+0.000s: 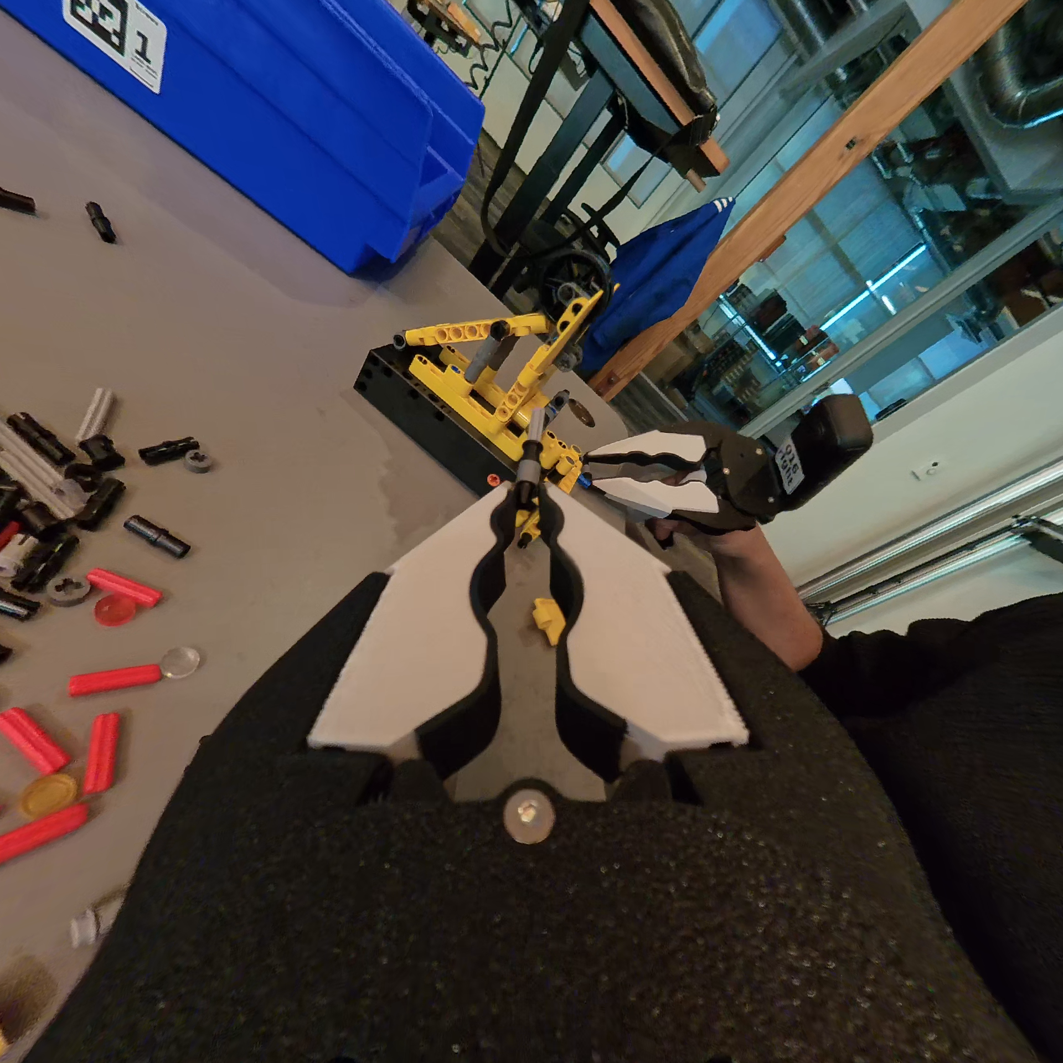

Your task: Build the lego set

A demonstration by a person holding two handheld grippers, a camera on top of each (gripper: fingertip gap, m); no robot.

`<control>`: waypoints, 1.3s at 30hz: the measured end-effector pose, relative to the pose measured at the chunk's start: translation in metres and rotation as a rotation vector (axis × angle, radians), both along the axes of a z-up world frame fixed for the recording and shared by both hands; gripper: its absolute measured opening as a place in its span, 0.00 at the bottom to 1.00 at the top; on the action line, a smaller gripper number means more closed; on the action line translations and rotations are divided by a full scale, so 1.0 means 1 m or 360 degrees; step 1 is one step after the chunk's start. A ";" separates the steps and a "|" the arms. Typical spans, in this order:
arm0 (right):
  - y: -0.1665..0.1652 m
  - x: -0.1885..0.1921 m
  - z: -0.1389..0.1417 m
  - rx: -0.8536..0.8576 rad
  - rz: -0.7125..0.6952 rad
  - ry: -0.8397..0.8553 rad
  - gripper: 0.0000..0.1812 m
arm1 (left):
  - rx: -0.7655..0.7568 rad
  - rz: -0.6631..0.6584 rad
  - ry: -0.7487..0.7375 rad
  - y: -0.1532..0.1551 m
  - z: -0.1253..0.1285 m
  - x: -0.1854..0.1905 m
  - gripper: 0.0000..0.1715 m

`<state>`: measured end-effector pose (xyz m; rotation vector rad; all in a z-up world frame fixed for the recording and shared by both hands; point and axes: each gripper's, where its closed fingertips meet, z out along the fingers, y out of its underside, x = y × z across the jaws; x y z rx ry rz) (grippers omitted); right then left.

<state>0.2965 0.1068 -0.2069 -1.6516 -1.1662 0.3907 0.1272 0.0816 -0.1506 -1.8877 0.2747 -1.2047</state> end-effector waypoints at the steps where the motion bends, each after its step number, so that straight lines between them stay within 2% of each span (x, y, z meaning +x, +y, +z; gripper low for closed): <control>1: 0.000 0.000 0.000 0.0005 -0.0007 0.0011 0.10 | -0.0001 -0.0004 -0.0018 0.000 0.001 0.000 0.04; 9: 0.001 0.001 0.003 -0.0021 -0.0015 0.0069 0.07 | 0.0034 0.0016 -0.0153 0.002 0.010 -0.007 0.03; 17: 0.000 -0.004 0.004 -0.0160 0.0043 0.0129 0.08 | 0.0136 0.0074 -0.0265 -0.003 0.022 -0.015 0.03; 24: 0.000 -0.013 0.010 -0.0301 0.0094 0.0276 0.08 | 0.0393 0.0203 -0.0158 -0.011 0.037 -0.023 0.03; 28: 0.000 -0.013 0.011 -0.0336 0.0099 0.0313 0.08 | 0.0395 0.0225 -0.0182 -0.011 0.038 -0.027 0.03; 30: -0.001 -0.012 0.012 -0.0388 0.0111 0.0326 0.11 | 0.0394 0.0223 -0.0178 -0.011 0.038 -0.026 0.03; 32: -0.002 -0.013 0.022 -0.0428 0.0108 0.0391 0.16 | 0.0396 0.0220 -0.0167 -0.011 0.038 -0.026 0.03; 35: -0.015 -0.021 0.054 -0.0364 0.0209 0.0569 0.17 | 0.0394 0.0215 -0.0165 -0.011 0.038 -0.025 0.03; 39: -0.048 -0.042 0.074 -0.0171 0.0408 0.0549 0.19 | 0.0395 0.0219 -0.0170 -0.010 0.038 -0.025 0.03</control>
